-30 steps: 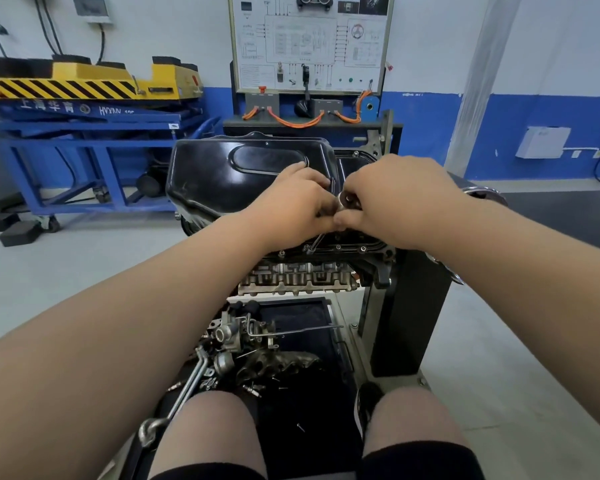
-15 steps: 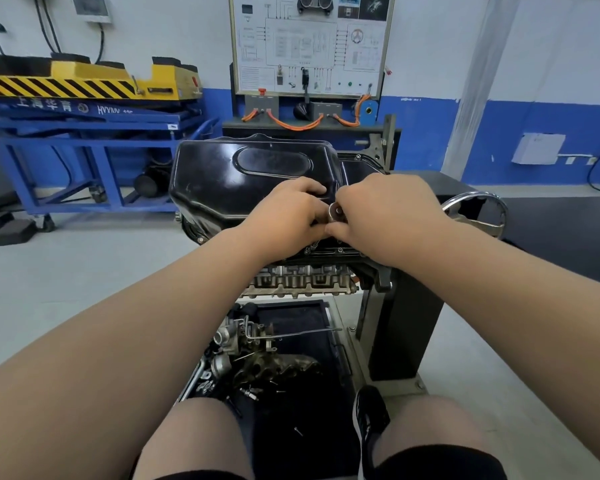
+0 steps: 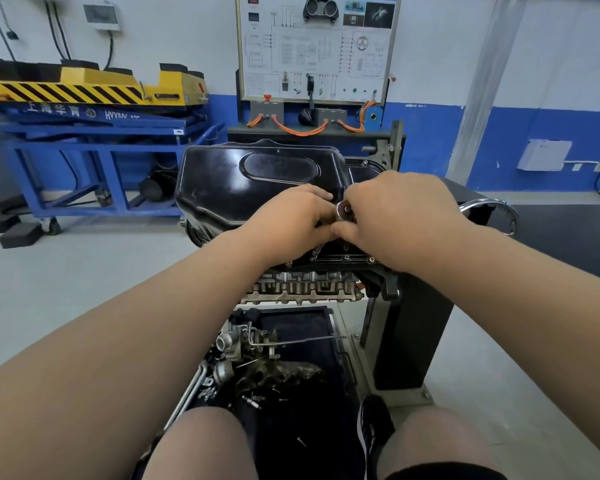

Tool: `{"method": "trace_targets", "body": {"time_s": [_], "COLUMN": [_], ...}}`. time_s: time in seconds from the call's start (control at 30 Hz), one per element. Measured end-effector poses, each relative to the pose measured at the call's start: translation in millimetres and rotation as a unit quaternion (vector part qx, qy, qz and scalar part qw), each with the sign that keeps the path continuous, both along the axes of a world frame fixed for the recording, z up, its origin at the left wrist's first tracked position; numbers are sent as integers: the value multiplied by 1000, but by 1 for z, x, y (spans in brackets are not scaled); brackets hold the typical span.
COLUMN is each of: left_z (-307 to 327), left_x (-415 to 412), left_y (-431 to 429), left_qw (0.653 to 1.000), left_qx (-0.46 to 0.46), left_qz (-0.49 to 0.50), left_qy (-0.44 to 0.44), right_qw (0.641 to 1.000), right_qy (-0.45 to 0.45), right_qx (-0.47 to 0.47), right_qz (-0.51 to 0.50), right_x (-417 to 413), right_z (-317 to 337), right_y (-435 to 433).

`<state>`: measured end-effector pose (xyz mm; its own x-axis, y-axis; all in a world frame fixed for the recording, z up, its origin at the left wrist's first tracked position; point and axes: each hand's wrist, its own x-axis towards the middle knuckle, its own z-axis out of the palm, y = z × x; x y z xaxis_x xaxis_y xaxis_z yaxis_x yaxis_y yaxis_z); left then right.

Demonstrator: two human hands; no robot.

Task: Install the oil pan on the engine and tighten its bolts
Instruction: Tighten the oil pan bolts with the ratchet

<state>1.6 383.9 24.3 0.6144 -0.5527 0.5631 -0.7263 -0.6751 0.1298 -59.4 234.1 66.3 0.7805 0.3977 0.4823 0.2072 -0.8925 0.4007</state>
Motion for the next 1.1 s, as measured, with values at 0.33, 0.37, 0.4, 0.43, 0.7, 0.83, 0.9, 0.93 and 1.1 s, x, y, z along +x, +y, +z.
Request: {"method": "trace_targets", "body": {"time_s": [0.33,0.37,0.4,0.43,0.7,0.83,0.9,0.93,1.1], "left_z": [-3,-3,-3,-4,-7,-7,-7,-7,-8], "left_x": [-1,-2,-2,-2,-3,-6,-7,-8,-9], "left_y": [-5,-4,-4,-4,-3,1,0,-2,-5], "left_qw": [1000,1000,1000,1000,1000,999,999,1000,1000], "left_qx": [-1,1,2,2,10,44,42,28,-22], "left_qz": [19,21,23,24,18,3,-6,-7,10], "left_qy": [13,12,12,11,1,-12,-8,-5,-3], "right_qw": [1000,999,999,999,1000,1000,1000,999,997], "right_qy": [25,28,31,33,26,14,12,21,70], "right_qx": [-9,-9,-11,-11,-11,-4,16,27,33], "right_qz": [-16,-16,-16,-16,-4,2,-10,-21,-27], "right_x": [-1,0,0,1,2,-1,-1,0,5], "right_z": [2,1,0,-1,-5,-8,-11,-12,-11], "right_y": [-2,-2,-2,-2,-1,2,5,7,13]}}
